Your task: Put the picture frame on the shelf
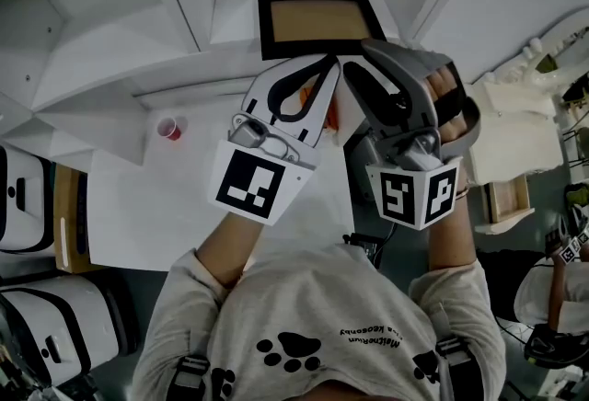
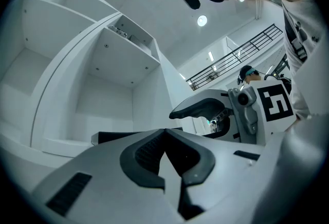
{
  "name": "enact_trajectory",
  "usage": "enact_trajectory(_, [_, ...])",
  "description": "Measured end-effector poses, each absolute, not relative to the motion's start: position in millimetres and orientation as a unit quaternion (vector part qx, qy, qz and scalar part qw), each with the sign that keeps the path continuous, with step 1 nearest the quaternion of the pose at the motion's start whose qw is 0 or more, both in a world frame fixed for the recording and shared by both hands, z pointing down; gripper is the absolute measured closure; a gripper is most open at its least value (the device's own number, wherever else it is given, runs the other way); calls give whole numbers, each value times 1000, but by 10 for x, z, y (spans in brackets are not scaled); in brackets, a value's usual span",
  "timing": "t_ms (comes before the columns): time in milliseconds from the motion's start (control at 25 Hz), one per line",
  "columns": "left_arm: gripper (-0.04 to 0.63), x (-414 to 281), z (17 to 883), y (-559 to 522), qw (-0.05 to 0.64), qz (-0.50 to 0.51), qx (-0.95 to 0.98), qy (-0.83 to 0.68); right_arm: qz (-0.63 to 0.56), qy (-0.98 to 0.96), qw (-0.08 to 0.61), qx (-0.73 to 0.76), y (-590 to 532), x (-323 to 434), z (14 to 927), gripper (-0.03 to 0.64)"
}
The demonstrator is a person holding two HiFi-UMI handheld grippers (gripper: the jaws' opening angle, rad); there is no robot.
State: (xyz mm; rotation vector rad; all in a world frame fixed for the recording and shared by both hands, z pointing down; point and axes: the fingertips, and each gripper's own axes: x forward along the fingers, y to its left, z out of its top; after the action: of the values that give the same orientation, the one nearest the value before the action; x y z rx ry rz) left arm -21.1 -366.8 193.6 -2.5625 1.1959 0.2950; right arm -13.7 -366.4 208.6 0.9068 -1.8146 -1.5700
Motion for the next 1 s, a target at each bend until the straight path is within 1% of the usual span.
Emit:
enact_trajectory(160, [577, -221, 1920, -3707, 150, 99, -890, 420, -585, -684, 270, 341, -3565, -161, 2077, 445])
enact_trajectory(200, [577, -223, 1915, -3723, 151, 98, -889, 421, -583, -688, 266, 341, -3551, -179, 2082, 454])
enact_trajectory(280, [577, -227, 1907, -3748, 152, 99, -889, 421, -577, -695, 255, 346, -3538, -206, 2087, 529])
enact_trajectory(400, [577, -233, 1903, -3763, 153, 100, -888, 422, -556, -710, 247, 354, -3576, -223, 2114, 564])
enact_trajectory(640, [577, -288, 1885, -3798, 148, 104, -884, 430, -498, -743, 226, 385, -3737, -215, 2091, 578])
enact_trajectory(1000, [577, -351, 1875, -3832, 146, 104, -878, 444, -448, -766, 200, 416, -3854, -182, 2033, 581])
